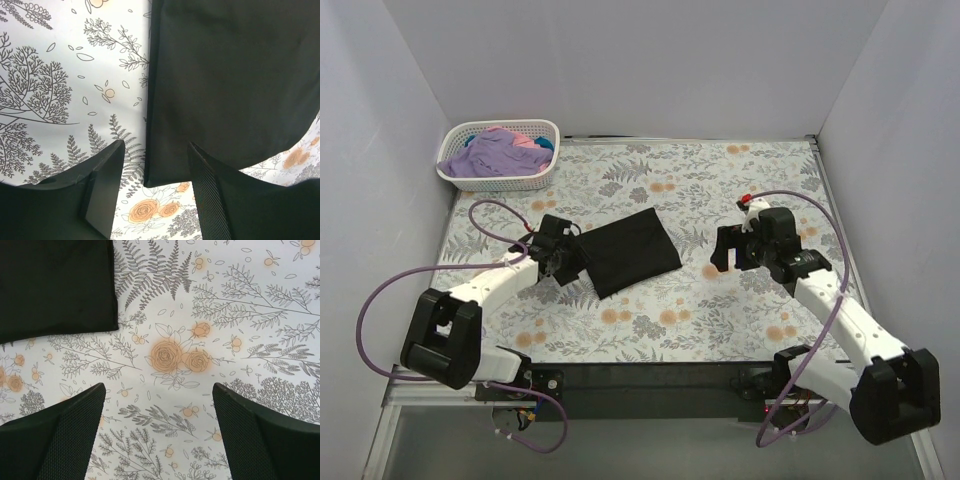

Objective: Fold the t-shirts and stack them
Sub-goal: Neatly place the folded tshirt to the corner

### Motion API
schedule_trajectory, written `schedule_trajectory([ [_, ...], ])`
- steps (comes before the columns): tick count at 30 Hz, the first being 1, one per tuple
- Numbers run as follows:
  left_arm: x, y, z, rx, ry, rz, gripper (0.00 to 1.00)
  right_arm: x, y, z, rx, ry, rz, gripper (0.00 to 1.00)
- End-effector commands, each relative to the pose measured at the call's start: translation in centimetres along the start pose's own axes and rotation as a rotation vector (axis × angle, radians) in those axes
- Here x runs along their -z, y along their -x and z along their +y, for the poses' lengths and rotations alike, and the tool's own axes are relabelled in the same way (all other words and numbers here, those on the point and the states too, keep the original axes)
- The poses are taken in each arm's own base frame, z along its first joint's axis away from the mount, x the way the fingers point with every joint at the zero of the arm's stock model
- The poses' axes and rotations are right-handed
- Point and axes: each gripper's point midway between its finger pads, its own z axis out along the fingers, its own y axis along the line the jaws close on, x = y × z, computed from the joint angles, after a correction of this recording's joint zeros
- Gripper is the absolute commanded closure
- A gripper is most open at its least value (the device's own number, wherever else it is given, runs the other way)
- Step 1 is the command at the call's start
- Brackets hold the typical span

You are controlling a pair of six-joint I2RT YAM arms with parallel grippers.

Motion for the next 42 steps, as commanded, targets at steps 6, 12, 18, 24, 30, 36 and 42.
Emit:
schedule_trajectory([
  [6, -1.2, -0.1, 0.1, 0.031, 0.033, 0.005, 0.53, 4.0, -1.5, 0.5, -0.010, 0.006, -0.075, 0.05],
  [12, -2.7, -0.5, 0.0, 0.036, 0.059, 0.036, 0.60, 4.7, -1.8, 0.6, -0.010, 0.013, -0.116, 0.04],
  [18, -3.6, -1.1, -0.6, 0.031, 0.064, 0.050, 0.63, 4.1, -3.3, 1.1, 0.000, 0.053, -0.077, 0.04],
  [24, -4.1, -1.5, 1.5, 0.052, 0.150, 0.042, 1.00, 4.2, -3.7, 1.4, -0.001, 0.074, -0.086, 0.04],
  [30, -3.5, 2.8, 5.6, -0.016, 0.378, -0.040, 1.00, 4.7, -3.2, 1.9, 0.015, 0.101, -0.111, 0.04],
  [36, -1.7, 8.7, 10.2, -0.140, 0.614, -0.061, 1.00, 5.3, -2.7, 2.5, 0.038, 0.129, -0.141, 0.05],
  [42, -2.0, 14.4, 14.2, -0.162, 0.801, -0.088, 1.00, 5.7, -2.3, 3.0, 0.051, 0.156, -0.164, 0.05],
])
